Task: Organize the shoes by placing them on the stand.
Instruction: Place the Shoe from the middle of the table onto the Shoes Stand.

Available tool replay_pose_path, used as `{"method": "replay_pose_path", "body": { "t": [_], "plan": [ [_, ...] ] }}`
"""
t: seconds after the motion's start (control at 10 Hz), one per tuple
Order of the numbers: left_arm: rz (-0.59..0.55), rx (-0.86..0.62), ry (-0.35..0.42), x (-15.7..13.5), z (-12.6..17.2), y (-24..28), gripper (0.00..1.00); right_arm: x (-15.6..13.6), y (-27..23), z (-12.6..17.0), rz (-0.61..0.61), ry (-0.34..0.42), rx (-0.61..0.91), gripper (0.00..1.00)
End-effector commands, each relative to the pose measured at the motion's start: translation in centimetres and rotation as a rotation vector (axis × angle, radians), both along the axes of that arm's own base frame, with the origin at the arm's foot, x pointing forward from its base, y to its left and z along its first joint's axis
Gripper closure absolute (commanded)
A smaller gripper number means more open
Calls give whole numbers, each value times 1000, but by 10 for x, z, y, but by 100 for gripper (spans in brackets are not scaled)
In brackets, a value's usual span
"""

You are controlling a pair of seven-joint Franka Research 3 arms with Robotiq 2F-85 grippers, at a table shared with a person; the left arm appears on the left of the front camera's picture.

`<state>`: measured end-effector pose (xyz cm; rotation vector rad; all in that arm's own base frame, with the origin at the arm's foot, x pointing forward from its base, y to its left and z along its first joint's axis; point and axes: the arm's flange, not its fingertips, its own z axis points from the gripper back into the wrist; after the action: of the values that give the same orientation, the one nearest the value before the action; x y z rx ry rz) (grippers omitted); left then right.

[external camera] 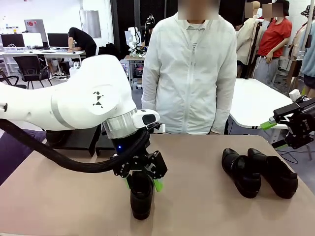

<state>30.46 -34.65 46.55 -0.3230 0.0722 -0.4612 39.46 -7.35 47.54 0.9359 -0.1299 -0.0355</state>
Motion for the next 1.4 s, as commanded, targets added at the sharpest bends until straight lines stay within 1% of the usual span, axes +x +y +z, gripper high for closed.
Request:
{"method": "replay_pose_path", "body": {
  "t": [0.0, 0.1, 0.2, 0.3, 0.4, 0.5, 0.7, 0.8, 0.9, 1.0, 1.1, 1.3],
  "plan": [
    [28, 84, -40, 20, -10, 23, 0, 2, -3, 4, 9, -3, 3, 0],
    [129, 140, -163, 33, -10, 42, 0, 2, -3, 4, 9, -3, 3, 0],
    [216, 174, -249, 41, -14, 54, 0, 2, -3, 4, 9, -3, 3, 0],
    [225, 172, -285, 46, -22, 57, 0, 2, -3, 4, 9, -3, 3, 0],
    [202, 131, -311, 54, -37, 55, 0, 2, -3, 4, 9, -3, 3, 0],
    [226, 141, -272, 64, -56, 57, 0, 2, -3, 4, 9, -3, 3, 0],
    [256, 146, -188, 70, -82, 55, 0, 2, -3, 4, 9, -3, 3, 0],
    [313, 172, -215, 72, -91, 53, 0, 2, -3, 4, 9, -3, 3, 0],
    [342, 160, -217, 74, -108, 44, 0, 2, -3, 4, 9, -3, 3, 0],
    [366, 138, -239, 76, -119, 40, 0, 2, -3, 4, 9, -3, 3, 0],
    [401, 125, -272, 77, -126, 36, 0, 2, -3, 4, 9, -3, 3, 0],
    [407, 123, -274, 78, -130, 33, 0, 2, -3, 4, 9, -3, 3, 0]
  ]
}}
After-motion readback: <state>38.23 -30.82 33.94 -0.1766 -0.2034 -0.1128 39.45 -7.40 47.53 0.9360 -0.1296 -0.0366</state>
